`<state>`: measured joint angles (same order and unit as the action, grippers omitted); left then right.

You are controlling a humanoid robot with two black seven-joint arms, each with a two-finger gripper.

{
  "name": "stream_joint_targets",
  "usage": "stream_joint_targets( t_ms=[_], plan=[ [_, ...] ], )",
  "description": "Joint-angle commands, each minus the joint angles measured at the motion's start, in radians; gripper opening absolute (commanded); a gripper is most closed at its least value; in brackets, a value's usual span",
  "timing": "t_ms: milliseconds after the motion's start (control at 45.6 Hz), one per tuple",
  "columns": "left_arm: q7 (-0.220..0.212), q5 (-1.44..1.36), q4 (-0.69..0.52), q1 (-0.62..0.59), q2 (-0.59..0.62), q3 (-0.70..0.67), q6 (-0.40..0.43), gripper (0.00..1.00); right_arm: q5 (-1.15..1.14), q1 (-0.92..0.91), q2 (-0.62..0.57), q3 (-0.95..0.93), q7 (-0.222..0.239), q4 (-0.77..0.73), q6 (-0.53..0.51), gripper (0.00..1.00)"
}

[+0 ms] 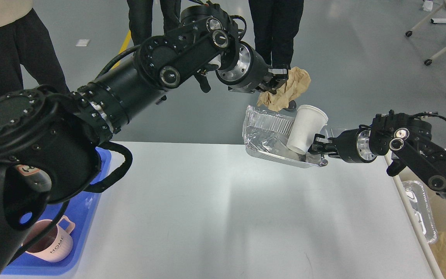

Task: Tidy desktop
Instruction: 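Lift the brown paper and carry it over the foil tray, then release the brown paper into the foil tray and raise the left gripper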

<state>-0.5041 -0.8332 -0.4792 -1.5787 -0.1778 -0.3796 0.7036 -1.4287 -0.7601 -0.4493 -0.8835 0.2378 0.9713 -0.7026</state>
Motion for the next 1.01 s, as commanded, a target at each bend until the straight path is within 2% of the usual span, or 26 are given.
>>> stream_joint_targets(
  t_ms=[0, 372, 526, 701, 811, 986],
  plan=[
    [0.012, -0.001, 0.007, 0.017, -0.017, 0.033, -0.035, 0.00, -0.001, 0.001, 0.001, 0.000, 0.000, 0.000, 0.000, 0.00],
    [0.039, -0.004, 0.004, 0.059, -0.019, 0.077, -0.073, 0.03, -0.002, -0.001, 0.006, 0.000, 0.000, 0.000, 0.000, 0.00],
    [0.044, -0.004, 0.004, 0.068, -0.019, 0.082, -0.084, 0.13, -0.002, -0.001, 0.008, 0.000, 0.000, 0.000, 0.000, 0.00],
    [0.045, -0.004, 0.001, 0.068, -0.019, 0.082, -0.095, 0.32, -0.002, -0.001, 0.008, 0.000, 0.002, 0.000, 0.000, 0.00],
    [0.048, -0.004, -0.001, 0.069, -0.019, 0.082, -0.096, 0.57, -0.002, -0.001, 0.009, 0.000, 0.002, 0.000, 0.000, 0.00],
    [0.061, -0.003, -0.002, 0.068, -0.019, 0.082, -0.108, 0.84, -0.002, -0.001, 0.009, 0.000, 0.002, 0.000, 0.000, 0.00]
  ],
)
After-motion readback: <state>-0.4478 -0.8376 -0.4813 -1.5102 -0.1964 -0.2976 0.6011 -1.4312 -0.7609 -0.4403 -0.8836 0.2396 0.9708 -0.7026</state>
